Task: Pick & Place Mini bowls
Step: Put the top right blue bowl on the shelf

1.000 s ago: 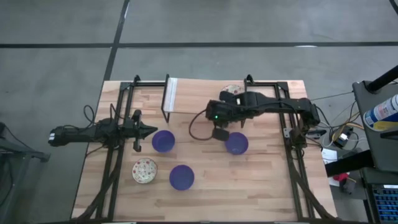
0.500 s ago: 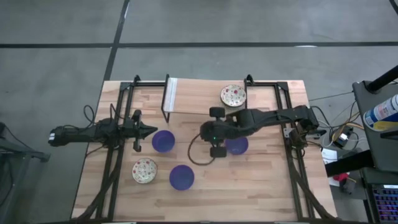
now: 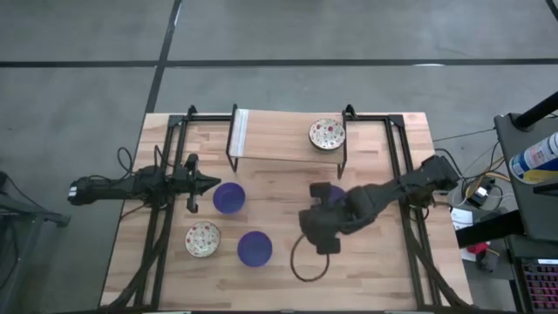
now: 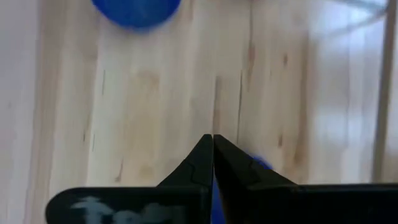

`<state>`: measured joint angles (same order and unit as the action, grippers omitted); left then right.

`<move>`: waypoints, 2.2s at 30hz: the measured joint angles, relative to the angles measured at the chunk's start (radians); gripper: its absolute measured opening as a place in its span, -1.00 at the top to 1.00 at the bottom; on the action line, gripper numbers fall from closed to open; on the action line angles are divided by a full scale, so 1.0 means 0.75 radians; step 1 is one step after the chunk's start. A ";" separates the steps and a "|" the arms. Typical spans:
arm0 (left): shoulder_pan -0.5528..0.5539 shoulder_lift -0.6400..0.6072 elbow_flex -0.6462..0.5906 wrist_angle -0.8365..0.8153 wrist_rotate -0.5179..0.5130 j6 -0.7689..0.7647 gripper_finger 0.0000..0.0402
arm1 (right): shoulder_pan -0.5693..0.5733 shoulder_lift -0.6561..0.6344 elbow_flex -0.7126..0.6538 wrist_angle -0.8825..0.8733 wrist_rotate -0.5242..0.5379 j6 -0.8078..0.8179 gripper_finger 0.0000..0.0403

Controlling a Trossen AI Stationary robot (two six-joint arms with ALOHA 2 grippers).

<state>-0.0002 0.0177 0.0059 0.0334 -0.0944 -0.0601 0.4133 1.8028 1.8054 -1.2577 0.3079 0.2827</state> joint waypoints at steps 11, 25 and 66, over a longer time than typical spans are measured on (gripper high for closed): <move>0.000 0.000 0.000 0.000 -0.001 0.000 1.00 | 0.054 -0.002 -0.323 -0.046 -0.004 0.247 0.57; 0.000 0.000 0.000 0.000 0.000 0.000 1.00 | 0.049 -0.002 -0.594 0.159 0.042 0.242 0.21; 0.000 0.000 0.000 0.000 0.000 0.000 1.00 | -0.070 -0.002 -0.826 0.421 -0.110 0.211 0.95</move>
<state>-0.0005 0.0176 0.0059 0.0334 -0.0946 -0.0601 0.3611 1.8011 1.1862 -0.9417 0.2253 0.4408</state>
